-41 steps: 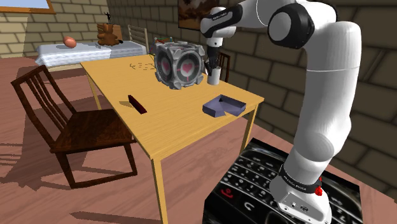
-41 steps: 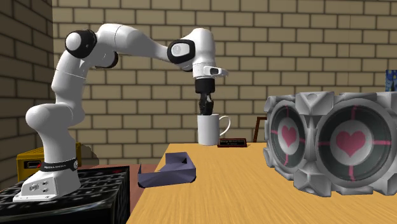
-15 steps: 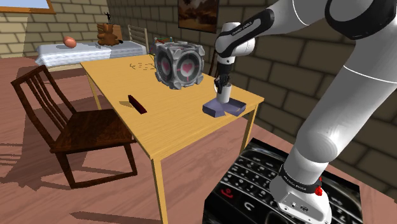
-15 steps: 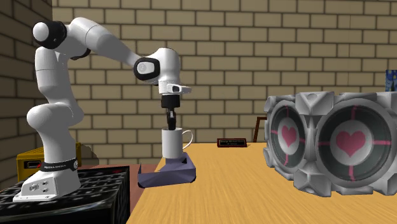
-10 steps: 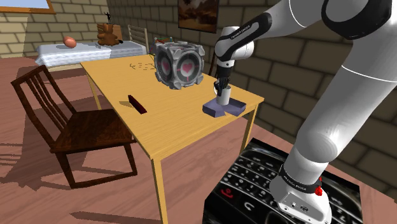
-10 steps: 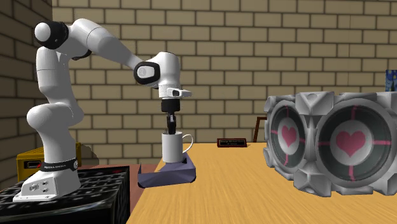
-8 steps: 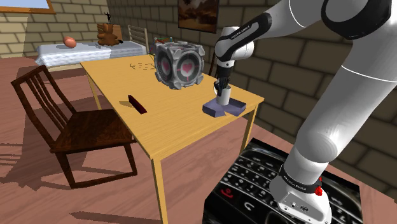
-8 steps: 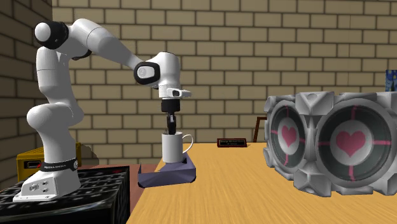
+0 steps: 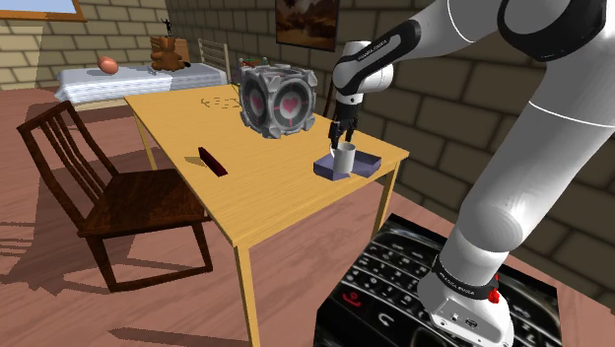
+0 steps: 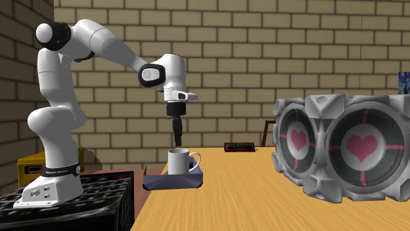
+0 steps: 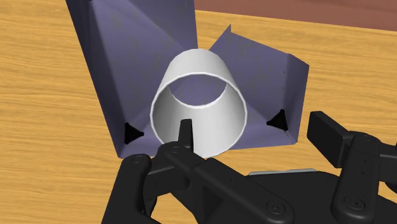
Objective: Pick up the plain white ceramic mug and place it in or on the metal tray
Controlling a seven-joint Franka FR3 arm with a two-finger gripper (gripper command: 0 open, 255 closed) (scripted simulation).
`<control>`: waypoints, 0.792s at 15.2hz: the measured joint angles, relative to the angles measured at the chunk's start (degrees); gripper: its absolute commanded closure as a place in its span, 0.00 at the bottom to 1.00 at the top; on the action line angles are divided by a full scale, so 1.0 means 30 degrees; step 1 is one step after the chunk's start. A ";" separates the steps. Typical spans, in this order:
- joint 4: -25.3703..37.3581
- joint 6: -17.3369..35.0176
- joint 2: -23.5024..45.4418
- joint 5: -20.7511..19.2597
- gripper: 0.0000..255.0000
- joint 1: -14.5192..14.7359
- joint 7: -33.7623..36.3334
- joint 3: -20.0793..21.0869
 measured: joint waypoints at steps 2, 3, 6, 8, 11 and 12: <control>0.0132 -0.0266 -0.0145 -0.0041 0.00 -0.0014 0.0001 -0.0006; 0.0481 -0.0784 -0.0337 -0.0089 0.00 -0.0037 -0.0010 -0.0018; 0.1219 -0.2138 -0.0968 -0.0254 0.00 -0.0007 0.0197 0.0081; 0.1344 -0.2366 -0.1064 -0.0277 0.00 -0.0003 0.0224 0.0096; 0.1373 -0.2430 -0.1090 -0.0284 0.00 -0.0007 0.0222 0.0094; 0.1376 -0.2435 -0.1091 -0.0284 0.00 -0.0008 0.0221 0.0093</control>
